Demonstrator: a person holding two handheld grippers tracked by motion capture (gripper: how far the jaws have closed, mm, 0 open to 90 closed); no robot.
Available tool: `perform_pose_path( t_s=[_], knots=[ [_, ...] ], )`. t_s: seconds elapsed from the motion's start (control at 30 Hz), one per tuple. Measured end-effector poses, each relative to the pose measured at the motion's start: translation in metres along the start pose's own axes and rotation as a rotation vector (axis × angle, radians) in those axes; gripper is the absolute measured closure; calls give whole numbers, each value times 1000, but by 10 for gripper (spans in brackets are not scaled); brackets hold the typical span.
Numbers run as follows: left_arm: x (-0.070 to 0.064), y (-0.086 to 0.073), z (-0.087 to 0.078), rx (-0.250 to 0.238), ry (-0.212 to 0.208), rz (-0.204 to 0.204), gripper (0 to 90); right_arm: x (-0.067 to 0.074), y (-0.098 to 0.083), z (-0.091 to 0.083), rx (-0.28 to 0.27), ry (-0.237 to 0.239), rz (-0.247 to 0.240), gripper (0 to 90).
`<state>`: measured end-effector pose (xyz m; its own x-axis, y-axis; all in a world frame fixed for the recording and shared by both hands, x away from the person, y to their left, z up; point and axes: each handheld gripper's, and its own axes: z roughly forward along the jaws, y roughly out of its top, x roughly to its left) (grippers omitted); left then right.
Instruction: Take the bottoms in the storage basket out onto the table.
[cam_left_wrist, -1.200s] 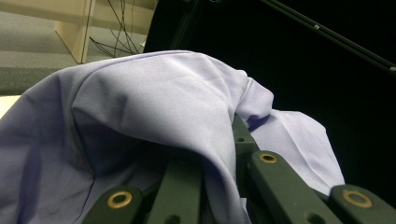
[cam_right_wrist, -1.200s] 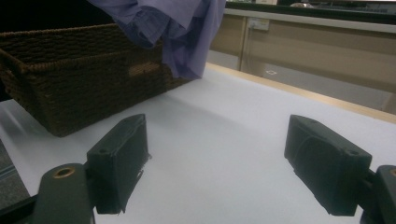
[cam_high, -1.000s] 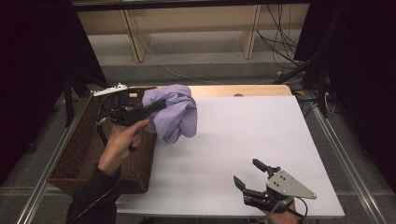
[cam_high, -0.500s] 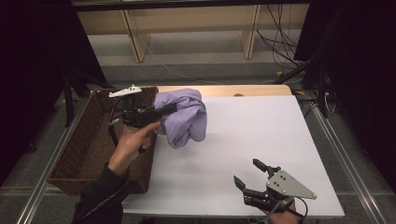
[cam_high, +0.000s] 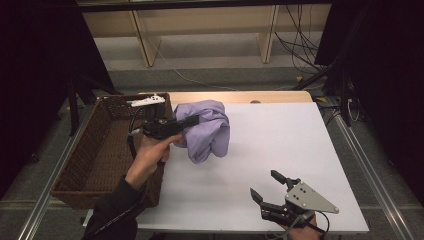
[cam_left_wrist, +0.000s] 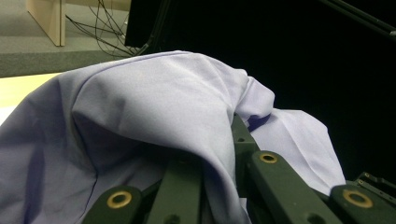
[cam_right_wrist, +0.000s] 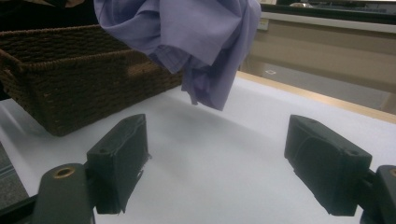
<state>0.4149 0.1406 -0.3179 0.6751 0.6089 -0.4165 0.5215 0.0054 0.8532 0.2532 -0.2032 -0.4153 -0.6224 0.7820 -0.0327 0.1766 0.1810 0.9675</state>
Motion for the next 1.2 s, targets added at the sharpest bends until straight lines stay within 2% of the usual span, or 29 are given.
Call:
perform_pose_path(
  t_s=[0.87, 1.2],
  knots=[
    [-3, -13, 27, 44, -14, -1, 849, 0, 0, 0, -1, 2, -1, 222],
    [4, -22, 38, 58, -7, -18, 847, 0, 0, 0, 0, 1, 0, 223]
  ],
)
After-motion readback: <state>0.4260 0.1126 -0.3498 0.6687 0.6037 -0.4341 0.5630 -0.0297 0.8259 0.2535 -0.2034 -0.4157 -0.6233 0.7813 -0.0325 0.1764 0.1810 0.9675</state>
